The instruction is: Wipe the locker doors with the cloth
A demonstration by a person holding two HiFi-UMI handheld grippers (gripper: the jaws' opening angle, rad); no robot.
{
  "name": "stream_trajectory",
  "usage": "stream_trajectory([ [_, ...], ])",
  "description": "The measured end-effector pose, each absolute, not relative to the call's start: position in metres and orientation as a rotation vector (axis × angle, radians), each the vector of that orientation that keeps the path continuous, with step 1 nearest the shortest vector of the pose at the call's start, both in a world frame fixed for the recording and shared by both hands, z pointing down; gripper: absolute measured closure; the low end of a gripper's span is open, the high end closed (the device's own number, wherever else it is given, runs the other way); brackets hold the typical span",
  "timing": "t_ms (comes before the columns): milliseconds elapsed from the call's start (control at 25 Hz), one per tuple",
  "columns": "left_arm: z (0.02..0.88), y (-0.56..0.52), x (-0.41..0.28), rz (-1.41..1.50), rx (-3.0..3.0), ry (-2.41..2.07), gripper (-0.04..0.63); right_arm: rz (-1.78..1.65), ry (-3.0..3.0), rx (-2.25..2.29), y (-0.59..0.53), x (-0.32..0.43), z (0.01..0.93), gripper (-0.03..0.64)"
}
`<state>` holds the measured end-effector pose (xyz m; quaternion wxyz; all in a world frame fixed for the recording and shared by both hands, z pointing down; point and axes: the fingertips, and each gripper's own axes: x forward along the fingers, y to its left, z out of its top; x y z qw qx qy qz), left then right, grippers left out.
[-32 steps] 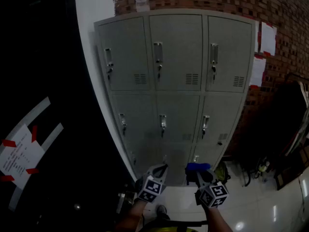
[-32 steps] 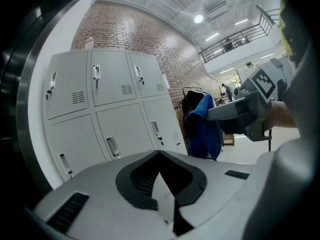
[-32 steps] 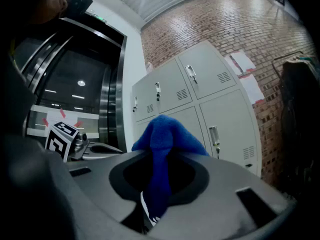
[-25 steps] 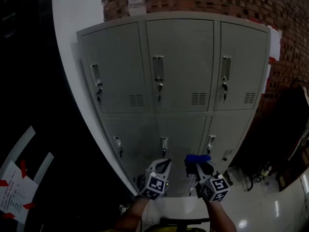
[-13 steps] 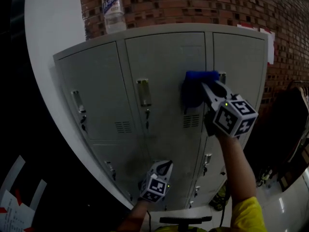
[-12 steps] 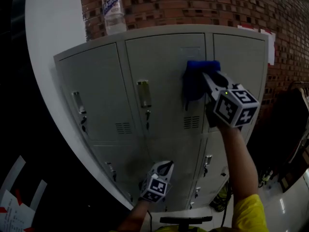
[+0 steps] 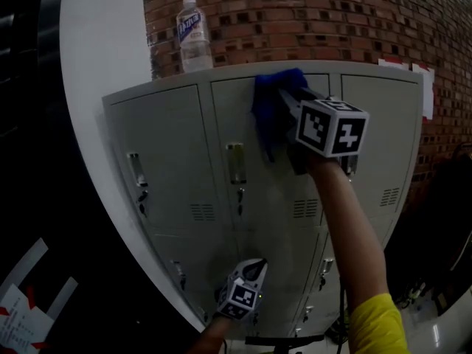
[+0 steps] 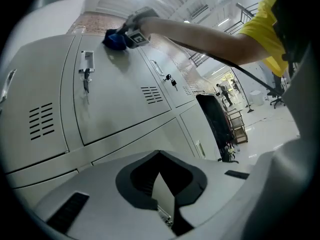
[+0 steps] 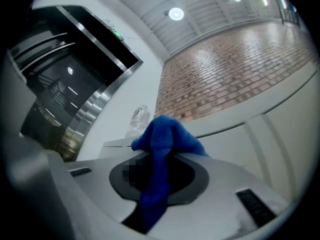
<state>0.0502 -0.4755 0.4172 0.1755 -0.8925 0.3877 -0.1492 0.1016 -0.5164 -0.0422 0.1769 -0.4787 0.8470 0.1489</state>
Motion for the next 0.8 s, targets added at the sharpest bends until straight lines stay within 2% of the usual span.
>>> stream_trajectory([
  [120, 0.424, -0.475, 0.046, -0.442, -2.537, 1.123, 0.594, 0.457, 2.53, -1.274, -0.529, 0.01, -0.039, 0.552],
  [240, 0.43, -0.474, 0.043, -0.469, -2.541, 1.139, 0.594, 0.511, 2.577, -1.259, -0.534, -0.028, -0.03, 0.551],
  [360, 0.432, -0.475, 0.044, -0.461, -2.543, 1.136, 0.594, 0.573, 2.521, -1.256, -0.515, 0.01, -0.028, 0.551],
  [480, 0.434, -0.476, 0.048, -0.441, -2.562, 1.114, 0.594, 0.652, 2.381, -1.391, -0.482, 0.099, -0.02, 0.551],
  [640, 0.438, -0.477, 0.063, -0.437, -2.591, 1.054, 0.594, 0.491, 2.26, -1.623, -0.496, 0.207, 0.018, 0.552],
  [720, 0.439, -0.475, 0.072, -0.438, -2.598, 1.02, 0.593, 0.439, 2.276, -1.609, -0.507, 0.212, 0.026, 0.551],
  [800, 0.44, -0.471, 0.078, -0.434, -2.604, 1.009, 0.594, 0.425, 2.361, -1.514, -0.511, 0.18, 0.028, 0.551],
])
